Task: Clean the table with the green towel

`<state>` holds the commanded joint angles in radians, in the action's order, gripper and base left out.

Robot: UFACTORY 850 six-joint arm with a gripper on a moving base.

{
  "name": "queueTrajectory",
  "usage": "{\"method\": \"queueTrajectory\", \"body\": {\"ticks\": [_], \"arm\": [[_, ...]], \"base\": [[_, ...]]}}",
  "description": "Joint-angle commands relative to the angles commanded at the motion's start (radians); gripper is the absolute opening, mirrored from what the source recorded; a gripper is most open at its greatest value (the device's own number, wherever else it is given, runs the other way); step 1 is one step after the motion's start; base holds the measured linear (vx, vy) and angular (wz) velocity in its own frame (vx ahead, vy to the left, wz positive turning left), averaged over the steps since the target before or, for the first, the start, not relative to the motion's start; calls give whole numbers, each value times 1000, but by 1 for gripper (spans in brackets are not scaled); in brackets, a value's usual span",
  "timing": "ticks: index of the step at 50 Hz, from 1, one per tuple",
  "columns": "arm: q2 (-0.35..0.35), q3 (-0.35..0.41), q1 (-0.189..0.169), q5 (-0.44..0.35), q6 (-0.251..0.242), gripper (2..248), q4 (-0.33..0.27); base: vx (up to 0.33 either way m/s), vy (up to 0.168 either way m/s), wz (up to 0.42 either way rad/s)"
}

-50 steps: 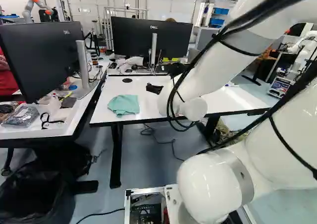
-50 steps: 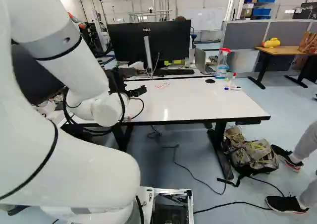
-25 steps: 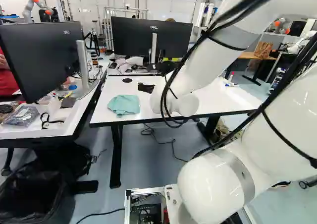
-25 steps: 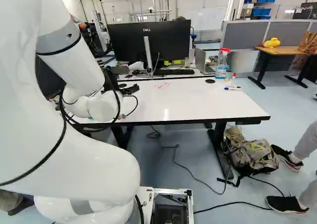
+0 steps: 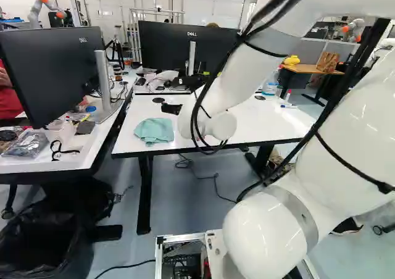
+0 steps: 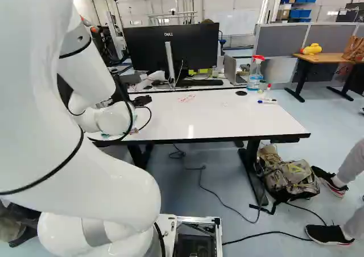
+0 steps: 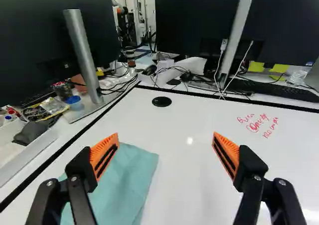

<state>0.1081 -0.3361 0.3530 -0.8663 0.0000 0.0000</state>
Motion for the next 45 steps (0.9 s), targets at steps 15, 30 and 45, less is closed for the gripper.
{"method": "queueTrajectory", "body": {"ticks": [15, 30, 45], "arm": [[-43, -41, 47, 23, 0, 247, 0], [-79, -77, 95, 58, 0, 247, 0], [-115, -113, 142, 114, 0, 247, 0]], "base": [[0, 0, 0], [0, 0, 0], [0, 0, 0]]}}
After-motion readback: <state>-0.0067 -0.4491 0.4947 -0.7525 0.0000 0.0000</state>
